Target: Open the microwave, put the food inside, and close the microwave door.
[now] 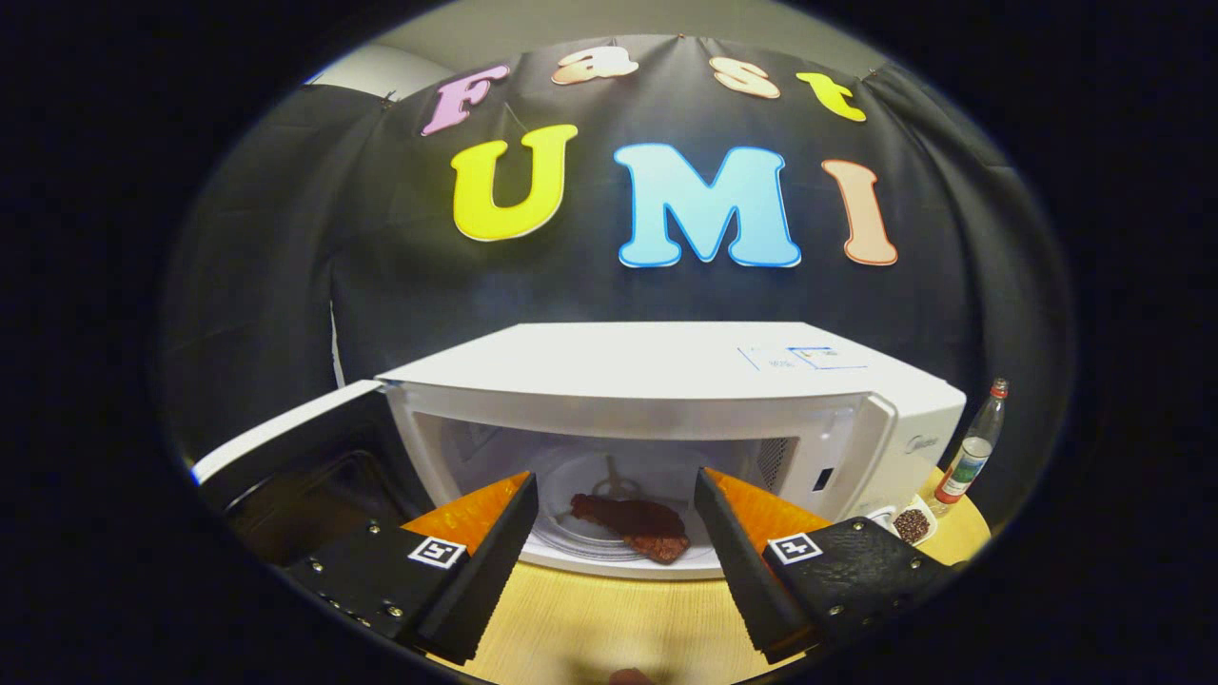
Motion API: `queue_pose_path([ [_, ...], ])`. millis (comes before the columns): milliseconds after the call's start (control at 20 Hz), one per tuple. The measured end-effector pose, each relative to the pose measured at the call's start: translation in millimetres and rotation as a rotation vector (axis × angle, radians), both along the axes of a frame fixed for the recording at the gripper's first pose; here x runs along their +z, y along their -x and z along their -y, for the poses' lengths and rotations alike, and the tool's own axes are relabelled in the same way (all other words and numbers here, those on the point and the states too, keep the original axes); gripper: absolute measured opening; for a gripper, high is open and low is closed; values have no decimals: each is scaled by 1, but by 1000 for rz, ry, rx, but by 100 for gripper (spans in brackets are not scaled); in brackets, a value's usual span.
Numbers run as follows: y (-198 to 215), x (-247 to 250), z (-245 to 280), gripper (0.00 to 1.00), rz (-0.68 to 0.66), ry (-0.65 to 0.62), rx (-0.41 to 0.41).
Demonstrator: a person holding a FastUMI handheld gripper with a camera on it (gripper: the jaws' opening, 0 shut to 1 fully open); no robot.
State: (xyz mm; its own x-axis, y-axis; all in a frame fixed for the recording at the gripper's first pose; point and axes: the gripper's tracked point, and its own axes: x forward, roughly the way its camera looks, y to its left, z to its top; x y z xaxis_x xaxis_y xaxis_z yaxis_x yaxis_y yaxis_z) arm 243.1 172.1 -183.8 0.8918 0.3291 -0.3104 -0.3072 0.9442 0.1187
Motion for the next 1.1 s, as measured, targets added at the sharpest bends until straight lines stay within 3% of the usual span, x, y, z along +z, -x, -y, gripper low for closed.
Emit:
queue_pose_path([
  [550, 144, 90, -13, 99, 86, -88, 114],
  [1100, 289, 134, -128, 99, 113, -186, 432],
])
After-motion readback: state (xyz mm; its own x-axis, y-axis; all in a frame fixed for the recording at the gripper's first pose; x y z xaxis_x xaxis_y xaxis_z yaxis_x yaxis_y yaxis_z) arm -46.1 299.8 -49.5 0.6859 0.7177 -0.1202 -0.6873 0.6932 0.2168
